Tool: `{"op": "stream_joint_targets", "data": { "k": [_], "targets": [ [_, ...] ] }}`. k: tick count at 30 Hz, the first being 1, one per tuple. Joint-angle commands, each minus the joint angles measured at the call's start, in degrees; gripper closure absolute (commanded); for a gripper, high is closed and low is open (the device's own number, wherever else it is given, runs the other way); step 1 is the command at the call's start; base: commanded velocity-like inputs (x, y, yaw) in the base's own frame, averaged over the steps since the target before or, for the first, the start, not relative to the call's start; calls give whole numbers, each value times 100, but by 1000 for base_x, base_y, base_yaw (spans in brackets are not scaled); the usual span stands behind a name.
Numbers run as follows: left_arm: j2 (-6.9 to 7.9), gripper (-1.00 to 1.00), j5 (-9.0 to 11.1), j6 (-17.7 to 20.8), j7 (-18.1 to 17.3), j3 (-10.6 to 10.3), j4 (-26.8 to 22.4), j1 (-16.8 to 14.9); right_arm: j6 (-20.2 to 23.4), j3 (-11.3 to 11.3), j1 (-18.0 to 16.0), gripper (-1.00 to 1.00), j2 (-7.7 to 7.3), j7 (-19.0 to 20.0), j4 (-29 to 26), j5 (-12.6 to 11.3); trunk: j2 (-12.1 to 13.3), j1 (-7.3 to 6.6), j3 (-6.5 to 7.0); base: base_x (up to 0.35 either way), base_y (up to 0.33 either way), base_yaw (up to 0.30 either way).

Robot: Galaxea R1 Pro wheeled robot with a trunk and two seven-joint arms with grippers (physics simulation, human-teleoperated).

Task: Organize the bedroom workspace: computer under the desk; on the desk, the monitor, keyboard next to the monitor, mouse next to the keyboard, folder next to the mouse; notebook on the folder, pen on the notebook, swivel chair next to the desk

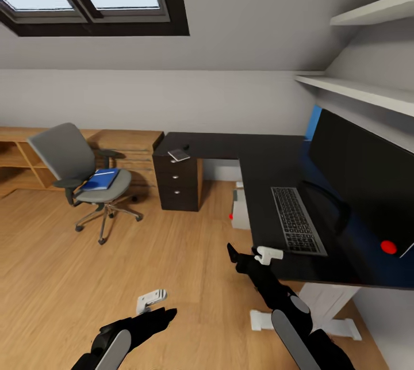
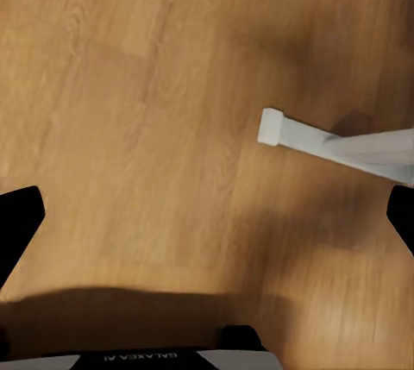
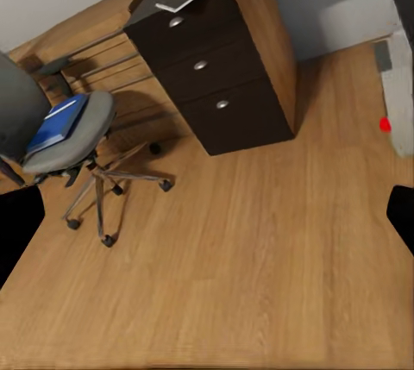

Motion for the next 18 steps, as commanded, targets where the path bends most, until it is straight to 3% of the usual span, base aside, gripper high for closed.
{"op": "stream_joint_targets", "data": {
  "k": [1, 13, 18],
  "targets": [
    [6, -100, 60, 3, 55, -18, -6, -7, 17, 15, -4, -100, -6, -49, -14, -39, -6, 1, -7, 0, 312, 260],
    [6, -100, 60, 3, 55, -18, -5, -7, 16, 21, -4, -100, -8, -42, -8, -31, -6, 1, -7, 0, 314, 270],
    [6, -100, 57, 3, 55, -18, -1, -7, 16, 16, -4, -100, -9, -35, -6, -36, -6, 1, -7, 25, 323, 114]
  ]
}}
